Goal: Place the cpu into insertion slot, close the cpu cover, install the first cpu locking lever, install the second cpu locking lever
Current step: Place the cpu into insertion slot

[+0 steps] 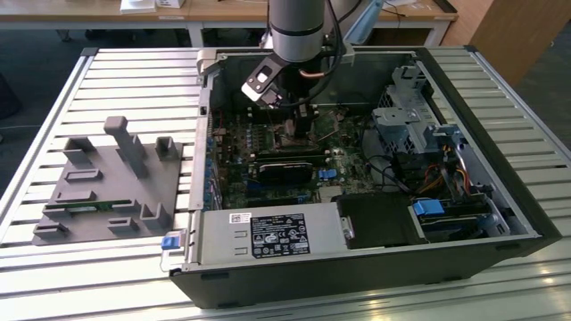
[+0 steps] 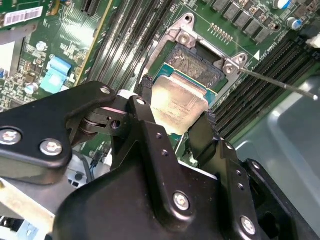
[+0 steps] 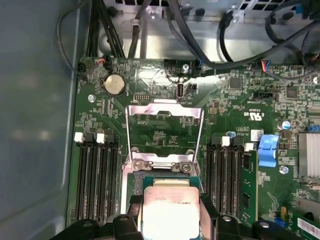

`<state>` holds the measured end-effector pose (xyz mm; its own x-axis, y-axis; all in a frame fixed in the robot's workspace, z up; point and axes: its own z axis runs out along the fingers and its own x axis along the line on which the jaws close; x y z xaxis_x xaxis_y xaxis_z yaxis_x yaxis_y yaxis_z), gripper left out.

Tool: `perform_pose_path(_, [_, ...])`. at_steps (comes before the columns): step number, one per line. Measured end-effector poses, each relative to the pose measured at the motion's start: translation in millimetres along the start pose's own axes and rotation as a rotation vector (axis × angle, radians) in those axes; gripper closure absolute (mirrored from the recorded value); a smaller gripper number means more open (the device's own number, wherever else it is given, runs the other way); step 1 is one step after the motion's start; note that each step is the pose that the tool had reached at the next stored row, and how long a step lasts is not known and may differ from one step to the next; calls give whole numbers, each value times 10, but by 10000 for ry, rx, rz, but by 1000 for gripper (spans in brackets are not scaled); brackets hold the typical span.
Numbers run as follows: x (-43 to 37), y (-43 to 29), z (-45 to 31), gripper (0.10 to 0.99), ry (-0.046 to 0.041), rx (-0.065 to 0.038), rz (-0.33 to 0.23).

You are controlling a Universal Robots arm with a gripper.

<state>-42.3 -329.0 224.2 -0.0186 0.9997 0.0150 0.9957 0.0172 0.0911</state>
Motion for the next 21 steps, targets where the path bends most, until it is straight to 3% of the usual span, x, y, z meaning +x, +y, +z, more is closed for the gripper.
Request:
perform_pose_path(8, [15, -34, 138, 545, -10, 0, -1])
perform_pose_path(21, [36, -63, 210, 545, -24, -1, 59])
